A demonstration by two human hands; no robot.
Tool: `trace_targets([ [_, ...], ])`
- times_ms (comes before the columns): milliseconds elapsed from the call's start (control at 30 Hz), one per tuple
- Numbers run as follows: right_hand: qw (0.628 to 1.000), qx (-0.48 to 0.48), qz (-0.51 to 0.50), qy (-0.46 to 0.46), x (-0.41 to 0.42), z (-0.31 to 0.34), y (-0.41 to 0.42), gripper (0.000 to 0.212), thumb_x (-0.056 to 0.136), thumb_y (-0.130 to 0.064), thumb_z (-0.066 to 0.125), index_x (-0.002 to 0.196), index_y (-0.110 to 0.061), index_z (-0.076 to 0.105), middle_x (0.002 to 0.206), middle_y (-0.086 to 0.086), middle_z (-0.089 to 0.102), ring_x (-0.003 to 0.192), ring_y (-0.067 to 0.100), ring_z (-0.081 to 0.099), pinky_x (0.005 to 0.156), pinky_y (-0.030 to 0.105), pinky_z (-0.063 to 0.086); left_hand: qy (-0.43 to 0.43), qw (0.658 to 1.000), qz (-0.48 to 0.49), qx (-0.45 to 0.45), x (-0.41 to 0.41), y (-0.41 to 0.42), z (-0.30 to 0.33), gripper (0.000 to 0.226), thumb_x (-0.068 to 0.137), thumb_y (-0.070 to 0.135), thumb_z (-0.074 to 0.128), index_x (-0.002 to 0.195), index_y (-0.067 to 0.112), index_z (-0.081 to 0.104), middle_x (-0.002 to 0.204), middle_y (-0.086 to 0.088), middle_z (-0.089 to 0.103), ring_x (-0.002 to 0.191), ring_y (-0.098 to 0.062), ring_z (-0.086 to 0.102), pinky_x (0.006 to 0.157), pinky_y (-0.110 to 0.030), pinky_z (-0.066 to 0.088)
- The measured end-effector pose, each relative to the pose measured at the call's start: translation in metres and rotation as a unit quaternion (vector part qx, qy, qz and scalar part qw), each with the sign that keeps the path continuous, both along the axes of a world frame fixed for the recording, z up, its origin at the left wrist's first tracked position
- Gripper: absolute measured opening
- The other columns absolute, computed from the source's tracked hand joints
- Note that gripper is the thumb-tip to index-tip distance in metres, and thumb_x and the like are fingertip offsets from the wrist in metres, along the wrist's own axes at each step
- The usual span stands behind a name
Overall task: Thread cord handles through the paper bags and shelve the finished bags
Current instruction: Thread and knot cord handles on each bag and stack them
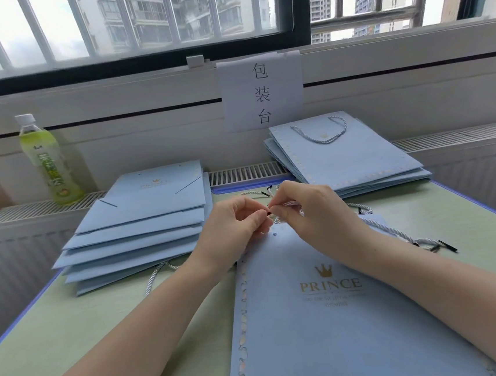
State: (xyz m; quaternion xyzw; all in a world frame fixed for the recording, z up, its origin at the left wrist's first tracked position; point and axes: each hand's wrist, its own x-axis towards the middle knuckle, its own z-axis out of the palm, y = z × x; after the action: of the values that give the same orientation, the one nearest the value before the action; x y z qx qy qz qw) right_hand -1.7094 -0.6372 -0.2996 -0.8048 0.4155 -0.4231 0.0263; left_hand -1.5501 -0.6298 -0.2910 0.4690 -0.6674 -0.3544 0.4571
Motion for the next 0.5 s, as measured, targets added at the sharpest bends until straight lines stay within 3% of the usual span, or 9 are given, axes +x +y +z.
trace_targets([
  [33, 1.000, 0.001, -0.008, 0.001, -0.001, 0.001, 0.000, 0.005, 0.090, -0.016, 0.061, 0.088, -0.012, 0.063, 0.078, -0.001, 0.067, 0.073, 0.018, 0.060, 0.069, 0.041, 0.050, -0.098, 0.994, 0.016, -0.035, 0.001, -0.002, -0.003, 0.011, 0.094, 0.011, 0.055, 0.093, 0.011, 0.066, 0.089, -0.002, 0.069, 0.082, -0.013, 0.063, 0.077, -0.020, 0.049],
  [100, 1.000, 0.015, -0.019, 0.018, -0.001, 0.001, 0.001, 0.007, 0.090, -0.017, 0.060, 0.089, -0.011, 0.064, 0.079, -0.002, 0.067, 0.075, 0.018, 0.060, 0.071, 0.040, 0.049, -0.323, 0.939, 0.037, -0.109, 0.004, -0.006, -0.012, 0.021, 0.097, 0.023, 0.049, 0.110, 0.014, 0.063, 0.107, 0.003, 0.063, 0.103, -0.013, 0.054, 0.087, -0.021, 0.040],
  [167, 0.997, 0.039, -0.035, 0.060, 0.000, 0.000, 0.000, 0.010, 0.090, -0.020, 0.059, 0.091, -0.012, 0.065, 0.087, -0.002, 0.068, 0.083, 0.018, 0.061, 0.075, 0.036, 0.047, -0.415, 0.900, 0.038, -0.129, 0.007, -0.008, -0.017, 0.025, 0.098, 0.029, 0.044, 0.113, 0.016, 0.060, 0.113, 0.002, 0.059, 0.111, -0.017, 0.047, 0.095, -0.032, 0.037],
  [333, 0.990, 0.060, -0.067, 0.111, 0.001, -0.002, 0.002, 0.012, 0.090, -0.029, 0.058, 0.091, -0.020, 0.065, 0.094, -0.006, 0.066, 0.092, 0.015, 0.056, 0.074, 0.030, 0.040, -0.318, 0.938, 0.049, -0.128, 0.007, -0.011, -0.015, 0.009, 0.095, 0.019, 0.049, 0.090, 0.017, 0.056, 0.092, 0.000, 0.055, 0.093, -0.019, 0.049, 0.075, -0.027, 0.034],
  [500, 0.985, 0.025, -0.083, 0.148, 0.005, -0.001, 0.008, 0.017, 0.091, -0.037, 0.055, 0.090, -0.020, 0.058, 0.094, -0.006, 0.060, 0.090, 0.015, 0.053, 0.070, 0.028, 0.030, -0.329, 0.936, 0.036, -0.120, 0.007, -0.014, -0.019, 0.015, 0.096, 0.016, 0.047, 0.101, 0.011, 0.060, 0.098, -0.001, 0.051, 0.094, -0.015, 0.044, 0.075, -0.019, 0.027],
])
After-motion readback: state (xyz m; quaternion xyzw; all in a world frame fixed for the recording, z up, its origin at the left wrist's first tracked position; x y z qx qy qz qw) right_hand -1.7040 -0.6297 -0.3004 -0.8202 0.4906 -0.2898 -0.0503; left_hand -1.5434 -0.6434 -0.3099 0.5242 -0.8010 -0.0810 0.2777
